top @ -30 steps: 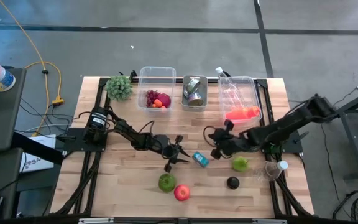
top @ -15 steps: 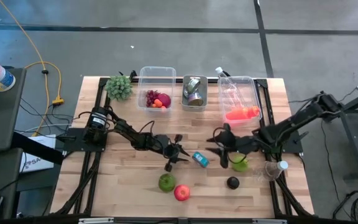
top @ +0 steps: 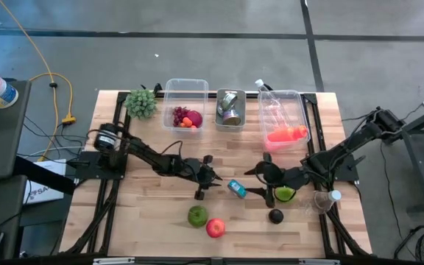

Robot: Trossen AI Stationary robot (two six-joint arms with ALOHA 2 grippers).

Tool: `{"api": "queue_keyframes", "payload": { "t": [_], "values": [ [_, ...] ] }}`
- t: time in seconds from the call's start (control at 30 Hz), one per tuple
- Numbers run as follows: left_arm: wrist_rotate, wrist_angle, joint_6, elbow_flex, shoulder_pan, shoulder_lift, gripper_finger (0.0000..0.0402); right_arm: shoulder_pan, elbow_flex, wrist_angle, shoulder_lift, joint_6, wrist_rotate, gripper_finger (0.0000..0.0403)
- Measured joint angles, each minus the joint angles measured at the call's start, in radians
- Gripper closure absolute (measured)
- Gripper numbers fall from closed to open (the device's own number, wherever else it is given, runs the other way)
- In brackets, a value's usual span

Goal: Pick & Place Food Item
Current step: Put the light blue tuna can into the white bin

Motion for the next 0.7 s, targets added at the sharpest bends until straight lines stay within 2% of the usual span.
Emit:
{"api": "queue_keyframes", "payload": {
  "t": [0.2,0.33,0.43,0.7],
  "values": [
    [0.003,-0.211,-0.061,0.000,-0.004,-0.197,0.0302,0.042,0.000,0.052,0.000,-0.086,0.042,0.0144],
    [0.007,-0.246,-0.145,0.000,-0.005,-0.280,0.0302,0.057,0.000,0.071,0.000,-0.112,0.042,0.0144],
    [0.007,-0.254,-0.210,0.000,-0.004,-0.311,0.0302,0.058,0.000,0.069,0.000,-0.112,0.041,0.0144],
    [0.007,-0.257,-0.219,0.000,0.003,-0.309,0.0302,0.058,0.000,0.053,0.000,-0.100,0.040,0.0144]
  ]
}}
